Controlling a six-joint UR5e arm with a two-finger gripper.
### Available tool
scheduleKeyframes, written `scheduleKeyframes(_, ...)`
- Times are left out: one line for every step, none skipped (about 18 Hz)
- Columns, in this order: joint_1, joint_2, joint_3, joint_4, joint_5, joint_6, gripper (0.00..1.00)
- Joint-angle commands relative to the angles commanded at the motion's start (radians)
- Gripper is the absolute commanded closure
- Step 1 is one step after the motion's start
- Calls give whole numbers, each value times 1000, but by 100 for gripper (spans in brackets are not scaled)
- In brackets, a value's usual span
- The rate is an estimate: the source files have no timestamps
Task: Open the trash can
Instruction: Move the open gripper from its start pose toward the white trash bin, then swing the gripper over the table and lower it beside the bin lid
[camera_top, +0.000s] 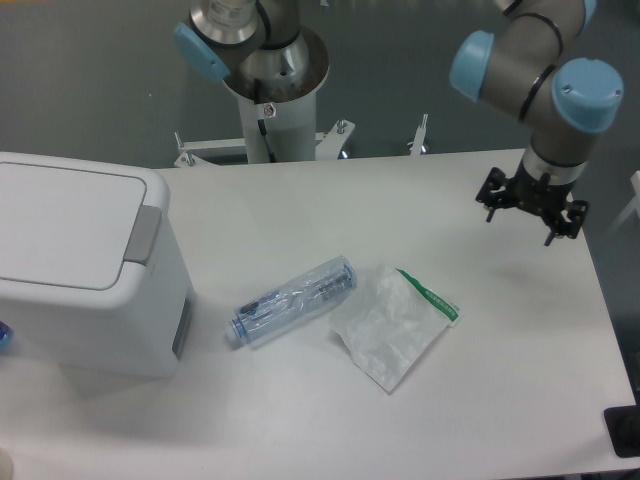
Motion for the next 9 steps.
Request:
scheduleKeyframes(-28,3,9,-18,-3,-54,0)
scheduleKeyframes(-48,3,24,-41,-8,-106,0)
scheduleKeyframes(-64,3,41,-66,-15,-166,0)
scheduleKeyframes(-81,3,61,-87,-34,-227,0)
scheduleKeyframes(-101,3,80,-110,-52,-290,0)
scheduleKeyframes(-123,3,98,-129,-64,-351,0)
scheduleKeyframes(-146,3,116,-143,-74,-403,0)
scheduleKeyframes(-173,5,135,-156,-87,-439,0)
scheduleKeyframes(-195,17,156,-173,-116,-473,0)
